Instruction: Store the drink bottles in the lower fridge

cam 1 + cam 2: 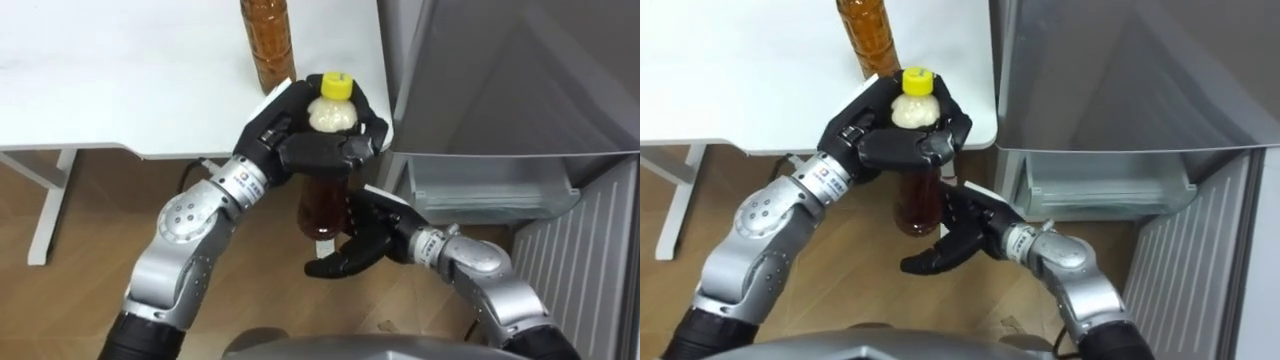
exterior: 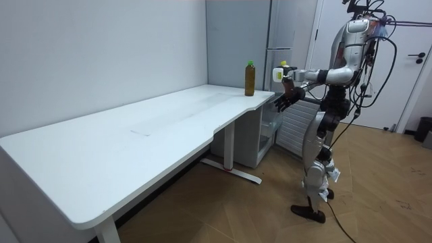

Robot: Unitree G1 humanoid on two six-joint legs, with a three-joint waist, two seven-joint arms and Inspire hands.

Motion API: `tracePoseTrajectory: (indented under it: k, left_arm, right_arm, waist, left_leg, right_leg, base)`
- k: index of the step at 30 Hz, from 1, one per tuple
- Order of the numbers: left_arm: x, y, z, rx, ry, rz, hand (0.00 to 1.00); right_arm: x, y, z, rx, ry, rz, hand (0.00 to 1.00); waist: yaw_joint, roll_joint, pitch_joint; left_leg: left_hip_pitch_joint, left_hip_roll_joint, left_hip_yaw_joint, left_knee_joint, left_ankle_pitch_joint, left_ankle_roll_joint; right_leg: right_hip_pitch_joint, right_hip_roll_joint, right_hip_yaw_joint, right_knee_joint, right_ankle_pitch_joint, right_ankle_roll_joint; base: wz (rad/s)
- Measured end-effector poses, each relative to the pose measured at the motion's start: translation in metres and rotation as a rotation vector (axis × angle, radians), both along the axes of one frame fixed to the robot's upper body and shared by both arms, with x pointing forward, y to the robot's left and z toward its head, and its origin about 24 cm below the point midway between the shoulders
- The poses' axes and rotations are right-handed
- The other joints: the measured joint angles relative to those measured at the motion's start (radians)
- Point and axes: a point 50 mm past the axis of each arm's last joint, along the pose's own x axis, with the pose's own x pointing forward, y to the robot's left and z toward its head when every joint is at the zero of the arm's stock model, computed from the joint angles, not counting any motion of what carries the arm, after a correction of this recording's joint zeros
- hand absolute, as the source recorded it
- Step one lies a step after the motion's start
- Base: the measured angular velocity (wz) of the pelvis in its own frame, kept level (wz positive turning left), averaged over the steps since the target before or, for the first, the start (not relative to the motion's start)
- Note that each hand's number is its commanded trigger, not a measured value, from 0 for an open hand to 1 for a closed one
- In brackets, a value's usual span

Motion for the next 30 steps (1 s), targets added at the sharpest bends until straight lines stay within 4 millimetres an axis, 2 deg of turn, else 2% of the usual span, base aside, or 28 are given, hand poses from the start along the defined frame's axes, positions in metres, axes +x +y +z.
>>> tracePoseTrajectory:
  k: [11,14,15,16,17,18,30]
  left_arm:
    - [-0.008,-0.008,-0.027,0.022,0.117,-0.051,1.00]
    - [-0.010,-0.008,-0.029,0.027,0.123,-0.058,1.00]
    - [-0.010,-0.008,-0.029,0.026,0.124,-0.058,1.00]
    - [-0.010,-0.008,-0.029,0.026,0.125,-0.059,1.00]
    - [-0.010,-0.008,-0.029,0.026,0.125,-0.059,1.00]
    - [-0.011,-0.008,-0.029,0.026,0.126,-0.059,1.00]
    - [-0.011,-0.008,-0.030,0.032,0.128,-0.059,1.00]
  right_arm:
    - [-0.002,0.010,0.003,0.130,0.033,0.002,0.00]
    - [-0.003,0.011,0.003,0.137,0.041,0.003,0.00]
    - [-0.003,0.012,0.003,0.140,0.042,0.003,0.04]
    - [-0.003,0.012,0.002,0.152,0.050,-0.002,0.38]
    - [-0.004,0.012,0.002,0.158,0.055,-0.002,0.80]
    - [-0.004,0.012,0.002,0.160,0.057,-0.003,1.00]
    - [-0.009,0.015,0.000,0.195,0.077,0.010,1.00]
  waist:
    - [-0.002,0.000,0.0001]
    - [-0.001,0.000,0.0002]
    - [0.001,0.000,0.0003]
    - [0.001,0.000,0.0003]
    - [0.001,0.000,0.0003]
    - [0.000,0.000,0.0003]
    - [0.004,-0.001,0.0005]
  left_leg:
    - [-0.005,0.000,-0.009,0.002,0.000,0.000]
    - [-0.005,0.000,-0.009,0.003,0.000,0.000]
    - [-0.007,0.000,-0.009,0.003,0.000,0.000]
    - [-0.009,0.000,-0.009,0.003,0.000,0.000]
    - [-0.009,0.000,-0.009,0.003,0.000,0.000]
    - [-0.009,0.000,-0.009,0.003,0.000,0.000]
    - [-0.014,0.001,-0.009,0.017,-0.001,0.000]
  right_leg:
    - [0.000,0.000,-0.016,0.002,0.000,0.000]
    - [0.000,0.000,-0.016,0.002,0.000,0.000]
    - [0.000,0.000,-0.015,0.002,0.000,0.000]
    - [0.001,0.000,-0.015,0.002,0.000,0.000]
    - [0.001,0.000,-0.014,0.002,0.000,0.000]
    - [0.000,0.000,-0.014,0.002,0.000,0.000]
    - [-0.003,0.000,-0.016,0.003,0.000,0.000]
  base:
    - [0.01]
    - [0.00]
    - [0.00]
    - [0.00]
    - [0.00]
    - [0.00]
    - [0.00]
